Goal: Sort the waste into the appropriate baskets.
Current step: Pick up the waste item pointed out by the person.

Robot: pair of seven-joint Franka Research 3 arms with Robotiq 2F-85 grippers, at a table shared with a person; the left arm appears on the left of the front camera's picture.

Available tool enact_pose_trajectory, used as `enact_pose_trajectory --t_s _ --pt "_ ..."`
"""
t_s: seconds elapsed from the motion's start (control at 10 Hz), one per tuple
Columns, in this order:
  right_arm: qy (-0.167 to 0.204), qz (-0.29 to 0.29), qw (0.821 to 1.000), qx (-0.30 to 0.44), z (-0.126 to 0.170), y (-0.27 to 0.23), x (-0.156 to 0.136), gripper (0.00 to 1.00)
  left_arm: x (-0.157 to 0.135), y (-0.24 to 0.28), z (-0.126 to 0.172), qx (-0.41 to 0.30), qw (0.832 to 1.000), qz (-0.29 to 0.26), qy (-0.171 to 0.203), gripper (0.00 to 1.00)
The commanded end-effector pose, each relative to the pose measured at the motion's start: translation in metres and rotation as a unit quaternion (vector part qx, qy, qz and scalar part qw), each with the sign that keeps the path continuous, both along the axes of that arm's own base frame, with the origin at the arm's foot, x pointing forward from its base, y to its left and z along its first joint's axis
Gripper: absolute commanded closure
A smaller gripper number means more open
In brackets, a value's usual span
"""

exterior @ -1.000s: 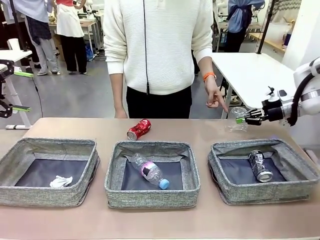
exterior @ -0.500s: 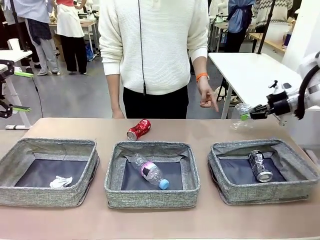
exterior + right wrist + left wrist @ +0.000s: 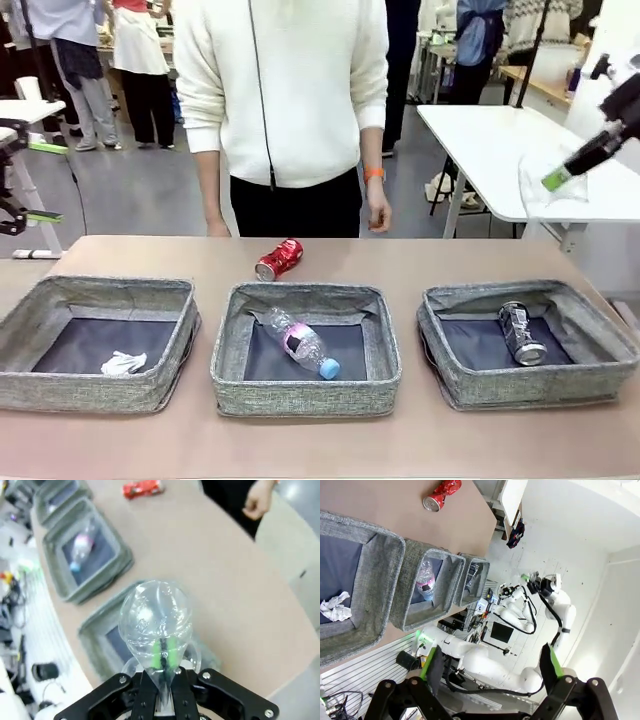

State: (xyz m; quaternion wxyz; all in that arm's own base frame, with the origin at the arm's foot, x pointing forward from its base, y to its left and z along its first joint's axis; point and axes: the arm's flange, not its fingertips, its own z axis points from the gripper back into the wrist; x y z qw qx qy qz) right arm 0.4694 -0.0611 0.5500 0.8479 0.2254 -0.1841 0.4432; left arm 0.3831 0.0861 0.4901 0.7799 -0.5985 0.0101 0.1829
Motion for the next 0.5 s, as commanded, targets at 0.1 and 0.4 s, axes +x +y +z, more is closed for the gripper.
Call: enact_pose_trajectory --t_s 0.1,0.4 --pt "-0.036 0.080 0.996 0.010 -0.039 0.043 -0.025 0.97 -0.002 0.000 0.001 0.004 1.000 0.000 0.002 0.00" --pt "0.004 0.030 0.999 -0.026 -0.002 0.025 -0.018 0.97 -0.002 0.000 0.001 0.004 1.000 0.000 0.002 0.00"
